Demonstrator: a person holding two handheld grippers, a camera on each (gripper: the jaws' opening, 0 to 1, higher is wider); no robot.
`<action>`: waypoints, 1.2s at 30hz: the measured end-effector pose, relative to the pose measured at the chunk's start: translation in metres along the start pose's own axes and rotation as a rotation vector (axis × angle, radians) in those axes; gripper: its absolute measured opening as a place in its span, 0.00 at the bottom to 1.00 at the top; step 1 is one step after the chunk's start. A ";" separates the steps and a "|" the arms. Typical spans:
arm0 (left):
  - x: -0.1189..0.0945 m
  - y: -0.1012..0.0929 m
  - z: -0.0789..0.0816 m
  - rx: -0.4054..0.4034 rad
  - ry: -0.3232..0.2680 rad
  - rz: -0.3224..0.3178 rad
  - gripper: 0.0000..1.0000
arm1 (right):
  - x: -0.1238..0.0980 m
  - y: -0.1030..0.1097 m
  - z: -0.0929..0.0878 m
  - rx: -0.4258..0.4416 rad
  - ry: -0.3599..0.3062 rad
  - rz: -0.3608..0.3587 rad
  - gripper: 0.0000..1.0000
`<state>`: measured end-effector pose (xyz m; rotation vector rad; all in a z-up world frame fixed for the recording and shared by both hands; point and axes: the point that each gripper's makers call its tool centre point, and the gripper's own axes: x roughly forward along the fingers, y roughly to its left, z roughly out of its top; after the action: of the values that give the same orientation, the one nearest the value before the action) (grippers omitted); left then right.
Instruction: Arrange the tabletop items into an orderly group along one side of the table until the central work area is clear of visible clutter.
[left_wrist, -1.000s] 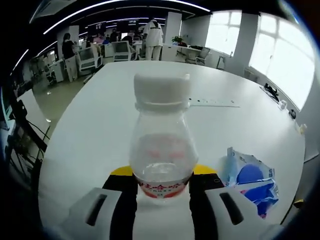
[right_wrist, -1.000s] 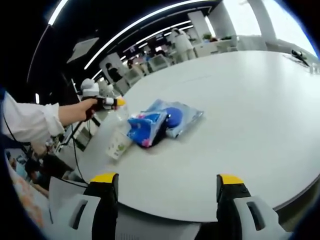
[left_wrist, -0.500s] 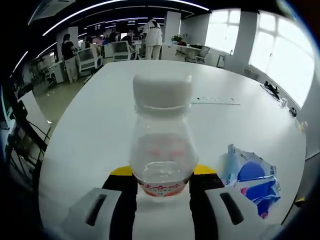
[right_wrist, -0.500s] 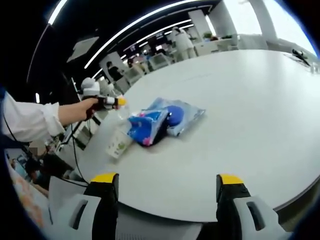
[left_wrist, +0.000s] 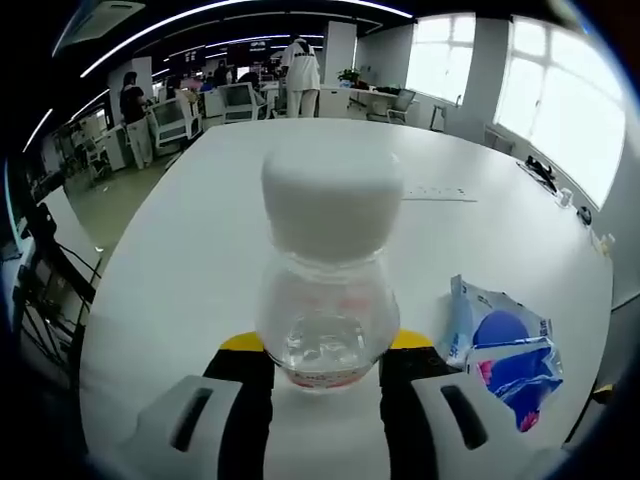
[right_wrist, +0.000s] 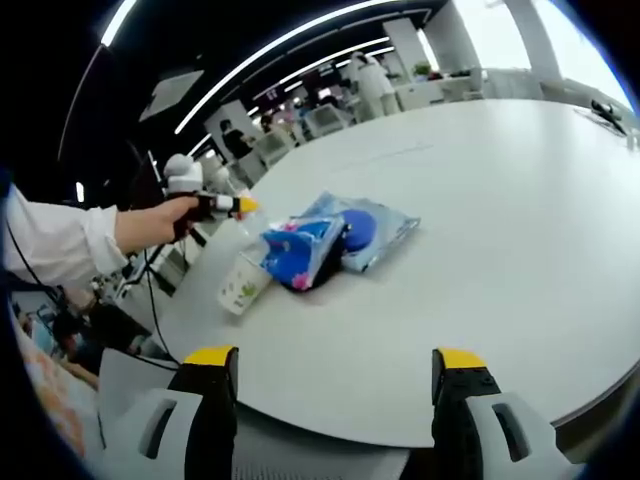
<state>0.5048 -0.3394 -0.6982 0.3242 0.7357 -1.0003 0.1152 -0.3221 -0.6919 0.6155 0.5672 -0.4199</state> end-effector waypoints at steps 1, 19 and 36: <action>0.000 -0.001 0.000 0.004 0.001 -0.003 0.40 | 0.000 0.000 0.000 -0.001 0.001 0.001 0.80; -0.032 -0.006 0.003 0.053 -0.056 -0.017 0.63 | -0.004 -0.002 0.003 -0.010 -0.027 0.018 0.81; -0.087 -0.016 -0.032 0.048 -0.134 -0.052 0.85 | -0.013 -0.001 0.001 -0.026 -0.043 0.057 0.80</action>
<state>0.4490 -0.2737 -0.6598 0.2775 0.6020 -1.0798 0.1051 -0.3209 -0.6845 0.5953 0.5119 -0.3710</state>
